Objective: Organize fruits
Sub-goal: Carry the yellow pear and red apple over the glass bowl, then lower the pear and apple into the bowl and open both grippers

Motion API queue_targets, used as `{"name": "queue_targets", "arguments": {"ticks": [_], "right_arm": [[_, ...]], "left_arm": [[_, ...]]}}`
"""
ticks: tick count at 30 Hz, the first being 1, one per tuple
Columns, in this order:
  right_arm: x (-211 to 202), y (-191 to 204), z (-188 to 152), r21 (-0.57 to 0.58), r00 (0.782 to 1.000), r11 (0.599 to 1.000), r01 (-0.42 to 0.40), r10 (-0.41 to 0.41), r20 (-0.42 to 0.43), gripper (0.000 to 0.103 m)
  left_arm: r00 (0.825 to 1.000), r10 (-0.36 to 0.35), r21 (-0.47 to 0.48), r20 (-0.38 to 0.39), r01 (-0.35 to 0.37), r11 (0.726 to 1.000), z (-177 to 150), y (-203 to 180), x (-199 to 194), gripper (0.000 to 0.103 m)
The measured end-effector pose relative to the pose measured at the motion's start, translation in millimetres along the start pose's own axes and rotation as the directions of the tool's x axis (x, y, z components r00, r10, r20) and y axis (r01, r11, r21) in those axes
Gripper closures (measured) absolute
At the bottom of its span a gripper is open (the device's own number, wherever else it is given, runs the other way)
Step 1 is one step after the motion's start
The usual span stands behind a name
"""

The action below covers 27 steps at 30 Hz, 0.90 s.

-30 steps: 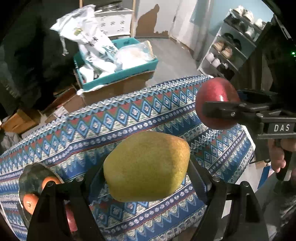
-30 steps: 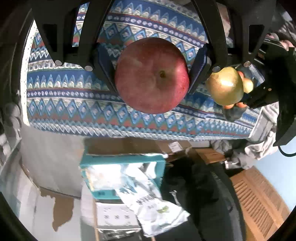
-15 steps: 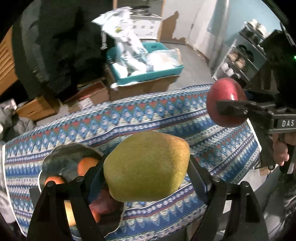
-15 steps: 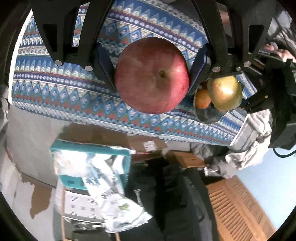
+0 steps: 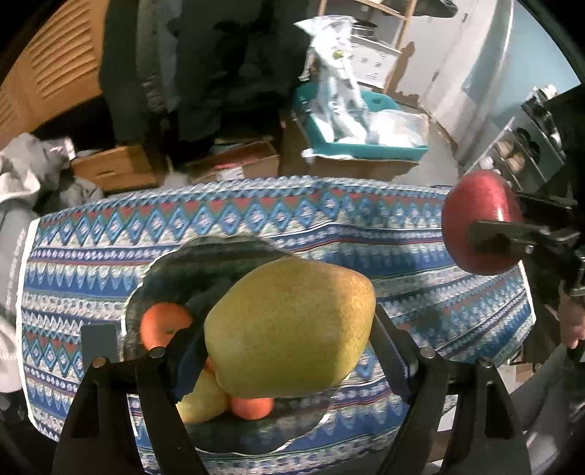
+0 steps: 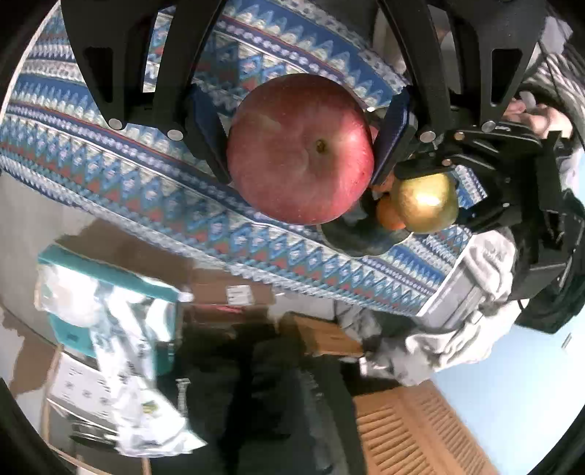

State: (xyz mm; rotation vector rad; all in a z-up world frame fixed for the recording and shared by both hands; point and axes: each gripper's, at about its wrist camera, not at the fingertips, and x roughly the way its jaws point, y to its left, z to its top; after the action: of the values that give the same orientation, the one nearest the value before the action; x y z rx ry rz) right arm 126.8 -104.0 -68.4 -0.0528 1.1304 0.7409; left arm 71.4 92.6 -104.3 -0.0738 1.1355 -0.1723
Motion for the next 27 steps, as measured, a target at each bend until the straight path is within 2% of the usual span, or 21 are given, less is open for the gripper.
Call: {"name": "queue_targets", "arguments": {"ticks": [13, 27], "right_arm": [[69, 64, 28, -0.065, 0.994, 0.996, -0.067, 0.061, -0.087, 0.028], [138, 82, 37, -0.041, 0.982, 0.995, -0.094, 0.086, -0.167, 0.028]], "left_arm": [[0.998, 0.031, -0.115, -0.054, -0.037, 0.993, -27, 65, 28, 0.02], [0.994, 0.004, -0.19, -0.108, -0.025, 0.982, -45, 94, 46, 0.02]]}}
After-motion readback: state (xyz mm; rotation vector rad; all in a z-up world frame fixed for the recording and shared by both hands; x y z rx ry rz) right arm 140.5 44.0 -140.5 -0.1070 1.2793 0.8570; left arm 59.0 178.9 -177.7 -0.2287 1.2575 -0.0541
